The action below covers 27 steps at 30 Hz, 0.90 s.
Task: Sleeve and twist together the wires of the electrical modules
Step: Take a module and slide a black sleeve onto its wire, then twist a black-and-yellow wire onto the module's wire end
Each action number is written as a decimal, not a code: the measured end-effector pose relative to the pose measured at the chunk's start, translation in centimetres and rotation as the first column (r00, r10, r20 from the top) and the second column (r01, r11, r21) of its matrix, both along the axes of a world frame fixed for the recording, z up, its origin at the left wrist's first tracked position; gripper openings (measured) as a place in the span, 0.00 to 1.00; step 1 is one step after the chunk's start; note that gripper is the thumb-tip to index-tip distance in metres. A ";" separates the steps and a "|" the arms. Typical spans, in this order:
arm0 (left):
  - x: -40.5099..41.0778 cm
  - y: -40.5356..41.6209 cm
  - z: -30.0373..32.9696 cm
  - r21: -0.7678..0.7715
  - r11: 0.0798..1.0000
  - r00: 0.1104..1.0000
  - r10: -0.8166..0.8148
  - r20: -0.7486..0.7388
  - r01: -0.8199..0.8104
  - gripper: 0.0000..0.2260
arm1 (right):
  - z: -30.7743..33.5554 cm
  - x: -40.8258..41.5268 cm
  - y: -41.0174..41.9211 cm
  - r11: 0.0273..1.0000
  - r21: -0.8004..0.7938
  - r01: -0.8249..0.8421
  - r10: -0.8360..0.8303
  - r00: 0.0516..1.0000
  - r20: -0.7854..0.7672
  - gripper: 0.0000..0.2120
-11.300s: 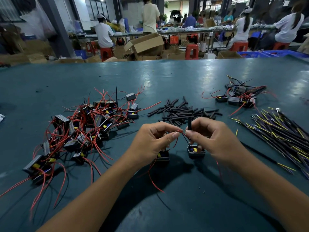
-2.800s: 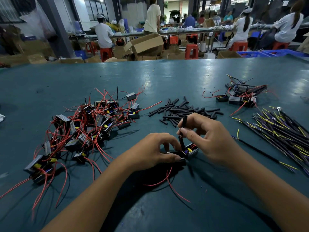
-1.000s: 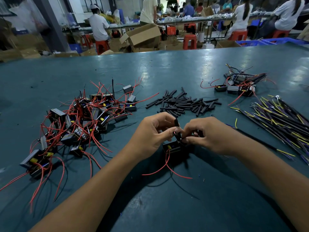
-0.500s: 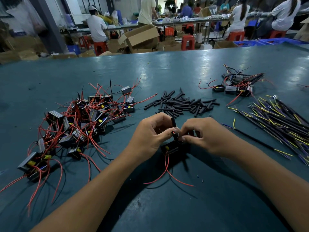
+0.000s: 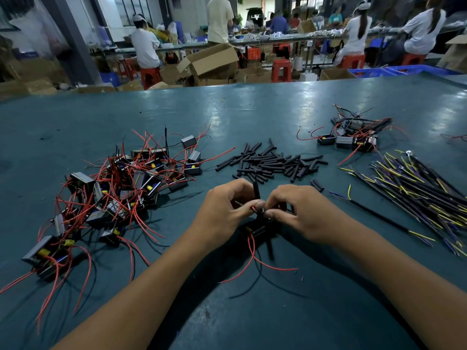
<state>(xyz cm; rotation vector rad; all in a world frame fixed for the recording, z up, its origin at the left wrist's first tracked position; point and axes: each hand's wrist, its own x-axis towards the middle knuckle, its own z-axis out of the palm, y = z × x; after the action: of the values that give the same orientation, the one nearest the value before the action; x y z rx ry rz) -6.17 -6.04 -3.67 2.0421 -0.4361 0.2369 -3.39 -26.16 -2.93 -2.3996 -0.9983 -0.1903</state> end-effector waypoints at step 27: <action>0.8 1.6 -0.6 0.346 0.928 0.990 -0.128 -0.052 0.138 0.17 | 1.2 6.0 -15.3 0.187 -0.317 0.930 -0.959 0.242 0.145 0.13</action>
<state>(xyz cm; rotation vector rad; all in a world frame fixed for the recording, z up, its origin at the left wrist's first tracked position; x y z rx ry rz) -5.39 -4.39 -4.31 2.3476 -0.6331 0.0483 2.56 -41.47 -1.71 -2.9663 0.8061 -0.3559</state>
